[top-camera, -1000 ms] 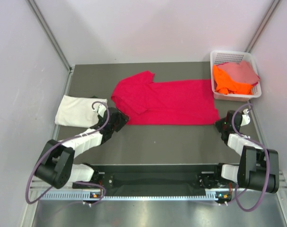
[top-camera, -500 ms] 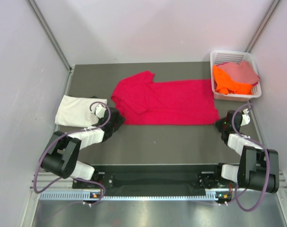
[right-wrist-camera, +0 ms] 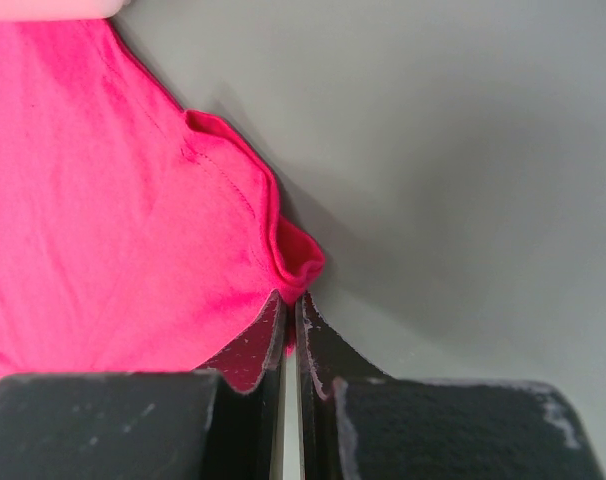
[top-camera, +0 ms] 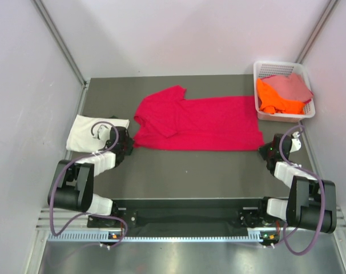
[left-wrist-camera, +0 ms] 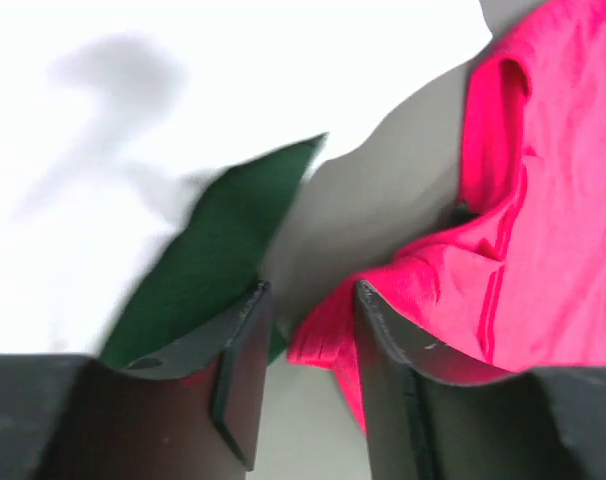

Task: Fold and stack the t-shirts
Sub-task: Fold the tshirt

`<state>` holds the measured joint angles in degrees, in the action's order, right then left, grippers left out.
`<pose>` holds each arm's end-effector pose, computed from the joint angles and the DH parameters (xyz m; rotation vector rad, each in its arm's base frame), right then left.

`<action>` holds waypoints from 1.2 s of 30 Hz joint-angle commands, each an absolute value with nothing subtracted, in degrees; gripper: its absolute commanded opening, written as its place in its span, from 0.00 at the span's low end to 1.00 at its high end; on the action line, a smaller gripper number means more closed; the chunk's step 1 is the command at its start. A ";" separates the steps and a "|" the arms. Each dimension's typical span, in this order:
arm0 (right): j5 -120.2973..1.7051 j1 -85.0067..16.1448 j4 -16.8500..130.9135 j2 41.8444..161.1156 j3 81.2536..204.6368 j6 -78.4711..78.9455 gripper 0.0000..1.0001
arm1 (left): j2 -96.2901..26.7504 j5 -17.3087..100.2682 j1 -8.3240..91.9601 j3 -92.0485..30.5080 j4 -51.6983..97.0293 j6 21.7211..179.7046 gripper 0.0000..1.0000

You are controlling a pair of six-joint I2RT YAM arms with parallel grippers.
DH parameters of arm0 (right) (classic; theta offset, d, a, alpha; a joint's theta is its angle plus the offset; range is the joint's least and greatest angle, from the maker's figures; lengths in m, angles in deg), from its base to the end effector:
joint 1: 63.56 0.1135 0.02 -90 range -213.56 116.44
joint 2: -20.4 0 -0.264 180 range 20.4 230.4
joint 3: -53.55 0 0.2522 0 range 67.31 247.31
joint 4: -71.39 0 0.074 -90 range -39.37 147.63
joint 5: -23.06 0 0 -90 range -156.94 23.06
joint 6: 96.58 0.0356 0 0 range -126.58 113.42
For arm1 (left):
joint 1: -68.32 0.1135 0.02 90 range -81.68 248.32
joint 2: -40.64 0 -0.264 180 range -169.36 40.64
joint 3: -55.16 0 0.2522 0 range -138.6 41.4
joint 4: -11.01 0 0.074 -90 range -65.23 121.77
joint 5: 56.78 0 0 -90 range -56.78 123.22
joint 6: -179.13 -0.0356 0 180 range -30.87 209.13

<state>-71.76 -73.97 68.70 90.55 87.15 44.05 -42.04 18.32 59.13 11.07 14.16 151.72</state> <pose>0.2136 -0.0423 0.1424 1.1906 1.9304 0.2803 0.2624 -0.0332 0.1459 -1.1496 1.9869 -0.3590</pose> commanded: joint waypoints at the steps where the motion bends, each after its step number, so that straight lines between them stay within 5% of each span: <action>1: -72.65 -74.63 70.72 88.95 87.00 44.22 0.00 | -36.81 13.89 59.70 12.22 18.43 149.69 0.41; 18: -72.12 -74.63 70.99 89.57 87.26 44.22 0.00 | -28.88 22.49 51.98 15.82 13.09 151.62 0.50; 30: -71.95 -74.63 71.07 89.48 87.17 44.14 0.00 | -42.32 20.21 51.35 12.31 6.84 153.21 0.38; 36: -71.95 -74.63 71.07 89.39 87.17 44.14 0.00 | -42.60 17.49 56.26 10.81 10.25 151.01 0.21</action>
<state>-71.69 -73.97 68.76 90.53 87.15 44.05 -43.15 21.12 53.33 12.95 10.18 152.68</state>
